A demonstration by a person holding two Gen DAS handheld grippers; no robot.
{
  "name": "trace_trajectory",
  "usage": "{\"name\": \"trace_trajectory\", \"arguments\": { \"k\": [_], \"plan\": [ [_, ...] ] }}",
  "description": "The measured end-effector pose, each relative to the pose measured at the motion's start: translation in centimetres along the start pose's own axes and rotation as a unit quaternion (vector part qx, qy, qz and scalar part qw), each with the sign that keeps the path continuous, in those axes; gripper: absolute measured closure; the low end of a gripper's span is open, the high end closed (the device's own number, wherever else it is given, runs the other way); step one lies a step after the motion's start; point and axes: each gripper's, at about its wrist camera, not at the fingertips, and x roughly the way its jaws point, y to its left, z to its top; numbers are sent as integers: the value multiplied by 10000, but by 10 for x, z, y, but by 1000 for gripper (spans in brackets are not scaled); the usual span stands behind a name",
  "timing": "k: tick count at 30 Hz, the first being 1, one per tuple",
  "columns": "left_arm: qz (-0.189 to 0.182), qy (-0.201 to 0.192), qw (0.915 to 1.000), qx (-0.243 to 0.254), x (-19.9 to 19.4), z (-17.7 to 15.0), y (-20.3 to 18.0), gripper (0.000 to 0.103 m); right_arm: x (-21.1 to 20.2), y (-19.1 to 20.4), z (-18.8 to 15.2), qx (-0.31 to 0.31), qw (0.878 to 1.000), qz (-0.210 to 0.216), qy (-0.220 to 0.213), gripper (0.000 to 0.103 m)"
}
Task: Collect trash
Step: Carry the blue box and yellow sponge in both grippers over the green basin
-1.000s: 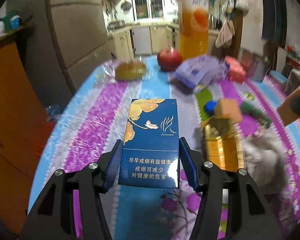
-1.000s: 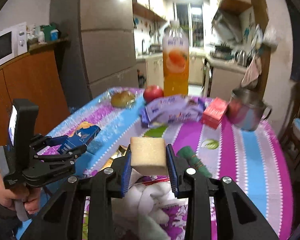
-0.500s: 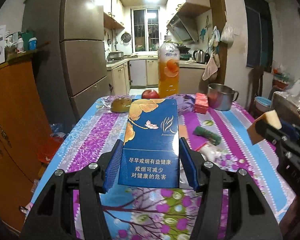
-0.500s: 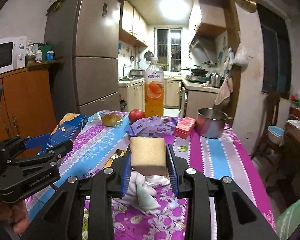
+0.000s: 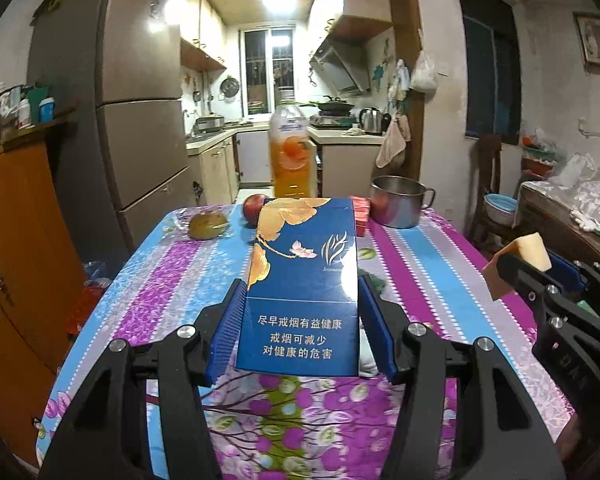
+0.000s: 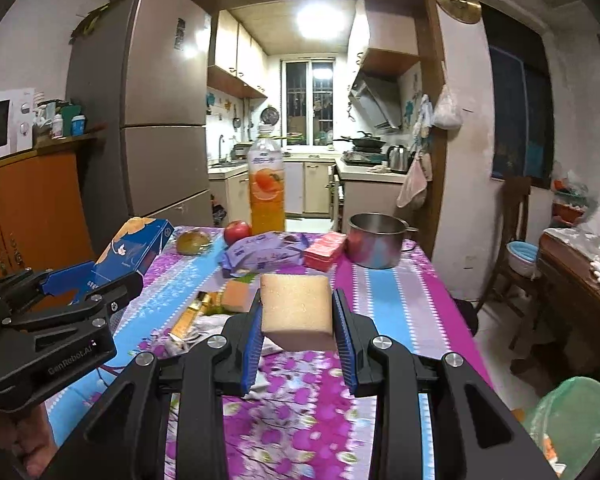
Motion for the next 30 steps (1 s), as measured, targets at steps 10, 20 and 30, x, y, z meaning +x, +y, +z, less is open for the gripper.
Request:
{"name": "trace_trajectory", "arguments": {
  "k": [10, 20, 30],
  "plan": [
    [-492, 112, 9983, 285, 5, 1, -66, 49, -37, -76, -3, 204, 9980, -574, 140, 69],
    [-1283, 298, 9886, 732, 8, 3, -147, 49, -81, -159, -16, 622, 9919, -1044, 367, 69],
    [-2181, 632, 9625, 1485, 7, -5, -252, 49, -125, -263, -45, 1097, 9768, -1658, 792, 69]
  ]
}}
